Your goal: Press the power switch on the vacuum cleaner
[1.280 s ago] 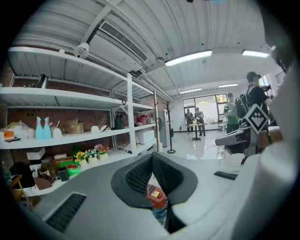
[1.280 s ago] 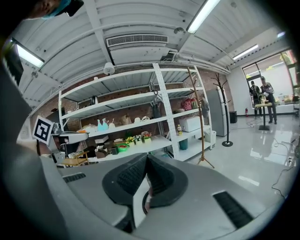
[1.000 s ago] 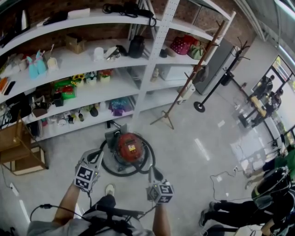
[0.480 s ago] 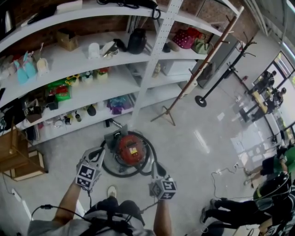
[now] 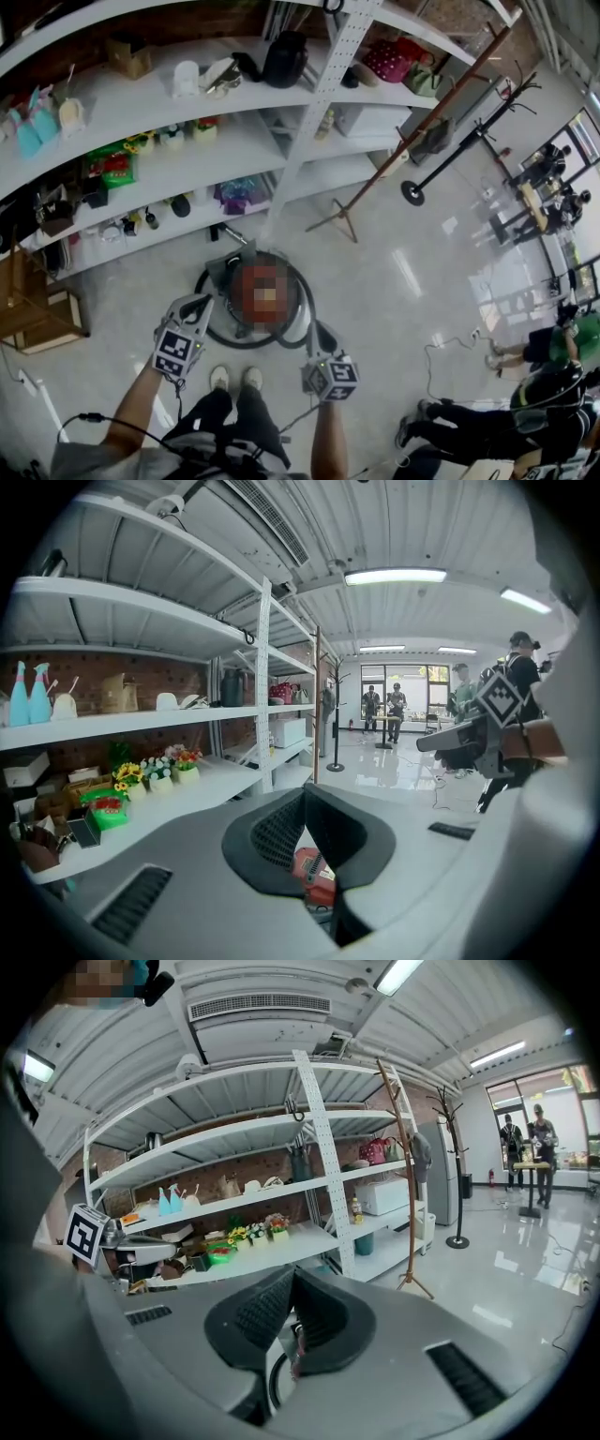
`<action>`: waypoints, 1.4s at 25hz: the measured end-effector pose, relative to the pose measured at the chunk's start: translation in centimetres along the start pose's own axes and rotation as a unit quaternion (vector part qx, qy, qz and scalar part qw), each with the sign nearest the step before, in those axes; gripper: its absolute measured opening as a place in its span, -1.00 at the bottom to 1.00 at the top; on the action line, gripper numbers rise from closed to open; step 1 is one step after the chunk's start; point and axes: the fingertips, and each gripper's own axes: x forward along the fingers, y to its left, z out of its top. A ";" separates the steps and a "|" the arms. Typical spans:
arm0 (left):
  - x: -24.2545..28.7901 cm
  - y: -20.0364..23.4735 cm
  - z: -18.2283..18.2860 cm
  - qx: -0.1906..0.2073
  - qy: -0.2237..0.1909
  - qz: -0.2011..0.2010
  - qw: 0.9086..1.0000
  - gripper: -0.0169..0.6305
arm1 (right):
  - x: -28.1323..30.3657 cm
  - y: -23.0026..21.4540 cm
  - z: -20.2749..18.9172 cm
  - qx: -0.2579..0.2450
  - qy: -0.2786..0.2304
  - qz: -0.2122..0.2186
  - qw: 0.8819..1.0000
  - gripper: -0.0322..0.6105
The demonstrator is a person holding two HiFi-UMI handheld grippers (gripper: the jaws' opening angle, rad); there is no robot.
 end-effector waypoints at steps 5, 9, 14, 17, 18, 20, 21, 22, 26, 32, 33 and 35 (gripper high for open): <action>2.5 -0.5 -2.2 0.002 0.019 0.001 1.000 -0.93 | 2.6 -0.8 -2.3 -0.005 0.020 0.020 1.000 -0.88; 4.3 -0.6 -4.0 -0.006 0.030 0.009 0.999 -0.92 | 4.5 -2.0 -4.4 0.016 0.039 0.036 0.998 -0.88; 6.2 -1.1 -6.5 -0.023 0.031 0.013 0.999 -0.93 | 6.5 -4.0 -7.3 0.029 0.049 0.045 0.997 -0.88; 7.1 -0.9 -8.1 -0.020 0.041 0.018 0.999 -0.92 | 7.8 -4.8 -8.8 0.041 0.055 0.049 0.996 -0.88; 7.4 -0.8 -8.5 -0.019 0.042 0.019 0.999 -0.93 | 8.3 -5.0 -9.2 0.042 0.057 0.050 0.996 -0.88; 7.9 -0.6 -9.6 -0.022 0.045 0.020 0.999 -0.92 | 9.2 -5.4 -10.5 0.040 0.068 0.051 0.996 -0.88; 8.2 -0.6 -10.3 -0.024 0.048 0.021 0.998 -0.92 | 9.7 -5.6 -11.4 0.040 0.077 0.051 0.995 -0.88; 8.5 -0.5 -11.2 -0.026 0.054 0.021 0.998 -0.93 | 10.1 -5.9 -12.3 0.040 0.084 0.051 0.994 -0.88; 9.5 0.2 -14.5 -0.034 0.068 0.030 0.997 -0.93 | 12.4 -6.1 -15.0 0.041 0.090 0.058 0.993 -0.88; 10.9 0.6 -18.1 -0.053 0.080 0.039 0.995 -0.93 | 14.8 -6.7 -18.8 0.029 0.115 0.072 0.990 -0.88; 11.2 0.6 -18.6 -0.055 0.083 0.038 0.994 -0.93 | 15.2 -6.9 -19.3 0.030 0.118 0.072 0.990 -0.88; 11.7 0.3 -19.6 -0.059 0.088 0.036 0.994 -0.93 | 15.9 -7.4 -20.4 0.032 0.124 0.075 0.989 -0.88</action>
